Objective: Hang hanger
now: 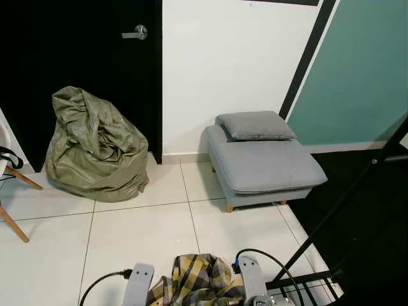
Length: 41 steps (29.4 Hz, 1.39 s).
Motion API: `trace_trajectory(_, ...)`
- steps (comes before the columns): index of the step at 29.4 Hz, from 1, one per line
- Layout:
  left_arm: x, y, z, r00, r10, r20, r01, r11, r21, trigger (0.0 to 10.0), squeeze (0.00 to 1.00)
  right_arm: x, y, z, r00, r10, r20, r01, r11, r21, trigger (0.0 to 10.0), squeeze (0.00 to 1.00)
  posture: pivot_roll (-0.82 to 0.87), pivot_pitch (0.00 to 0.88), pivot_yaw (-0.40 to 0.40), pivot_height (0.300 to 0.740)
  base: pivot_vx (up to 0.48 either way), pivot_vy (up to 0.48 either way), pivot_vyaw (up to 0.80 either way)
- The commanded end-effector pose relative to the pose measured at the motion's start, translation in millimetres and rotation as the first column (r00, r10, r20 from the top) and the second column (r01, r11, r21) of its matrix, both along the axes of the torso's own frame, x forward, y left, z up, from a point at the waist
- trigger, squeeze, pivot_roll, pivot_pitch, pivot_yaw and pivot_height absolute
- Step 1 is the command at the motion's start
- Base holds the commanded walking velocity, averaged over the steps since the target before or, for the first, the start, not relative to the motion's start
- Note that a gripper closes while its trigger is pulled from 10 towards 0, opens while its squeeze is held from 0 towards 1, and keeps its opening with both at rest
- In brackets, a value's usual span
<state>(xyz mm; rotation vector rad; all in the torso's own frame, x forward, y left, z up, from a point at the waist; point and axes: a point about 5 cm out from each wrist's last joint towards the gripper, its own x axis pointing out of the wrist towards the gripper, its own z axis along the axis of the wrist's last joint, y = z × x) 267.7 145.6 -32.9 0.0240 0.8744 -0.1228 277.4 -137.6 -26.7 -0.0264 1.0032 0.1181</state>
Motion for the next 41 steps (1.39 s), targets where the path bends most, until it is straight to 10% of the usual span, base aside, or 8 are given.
trace_trajectory(1,-7.0,3.1,-6.2,0.999,0.009,-0.035,-0.009,1.000,0.012,10.0,0.00,-3.3,-4.9,-2.9,1.000,-0.025,-0.018,0.025,1.000,-0.001,10.0,0.00,0.08,0.139,-0.080,0.740,0.000,0.000,0.00)
trace_trajectory(41,3.2,-3.4,0.1,0.995,0.102,-0.021,-0.102,0.995,-0.008,10.0,0.00,0.7,-30.5,1.6,0.995,-0.103,-0.005,0.103,0.995,-0.016,10.0,0.00,0.05,0.103,-0.076,0.740,0.000,0.000,0.00)
